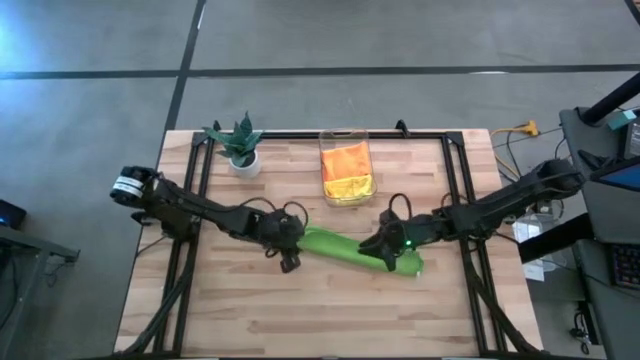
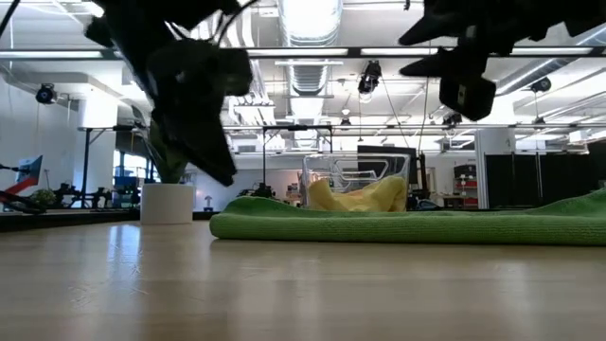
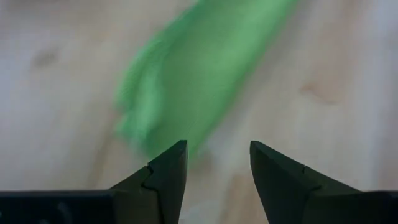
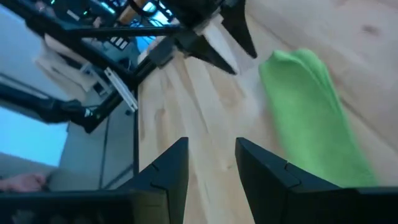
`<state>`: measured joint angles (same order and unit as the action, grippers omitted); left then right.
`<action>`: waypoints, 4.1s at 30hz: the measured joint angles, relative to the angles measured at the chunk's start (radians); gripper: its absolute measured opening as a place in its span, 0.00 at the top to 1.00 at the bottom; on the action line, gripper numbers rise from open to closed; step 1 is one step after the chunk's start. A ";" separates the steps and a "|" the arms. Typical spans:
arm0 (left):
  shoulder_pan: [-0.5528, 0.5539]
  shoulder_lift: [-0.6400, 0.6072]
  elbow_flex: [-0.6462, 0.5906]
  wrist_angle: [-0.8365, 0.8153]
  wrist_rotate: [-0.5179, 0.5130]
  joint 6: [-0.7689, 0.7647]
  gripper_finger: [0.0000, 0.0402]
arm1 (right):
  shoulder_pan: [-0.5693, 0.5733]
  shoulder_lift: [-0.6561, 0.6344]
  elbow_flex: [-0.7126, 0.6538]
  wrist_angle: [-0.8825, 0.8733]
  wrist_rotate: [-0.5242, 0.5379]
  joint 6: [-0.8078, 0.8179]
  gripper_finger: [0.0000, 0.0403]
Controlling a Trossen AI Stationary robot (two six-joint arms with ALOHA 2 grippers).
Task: Fold microfiber towels
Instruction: Fold the green towel
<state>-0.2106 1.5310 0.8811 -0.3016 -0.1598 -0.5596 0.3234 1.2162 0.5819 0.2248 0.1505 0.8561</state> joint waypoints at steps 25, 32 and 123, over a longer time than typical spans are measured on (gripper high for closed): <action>0.290 0.053 -0.004 0.139 0.572 0.398 0.81 | 0.205 0.403 0.286 0.065 0.082 0.330 0.68; 0.224 0.090 -0.007 0.126 0.326 0.464 0.93 | 0.207 0.398 0.315 -0.008 0.149 0.369 0.68; -0.031 0.044 0.030 0.186 0.337 0.009 0.98 | 0.130 0.194 0.087 -0.708 0.475 1.322 0.67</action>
<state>-0.2411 1.5745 0.9113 -0.1152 0.1771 -0.5501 0.4530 1.4097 0.6688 -0.4836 0.6255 2.1778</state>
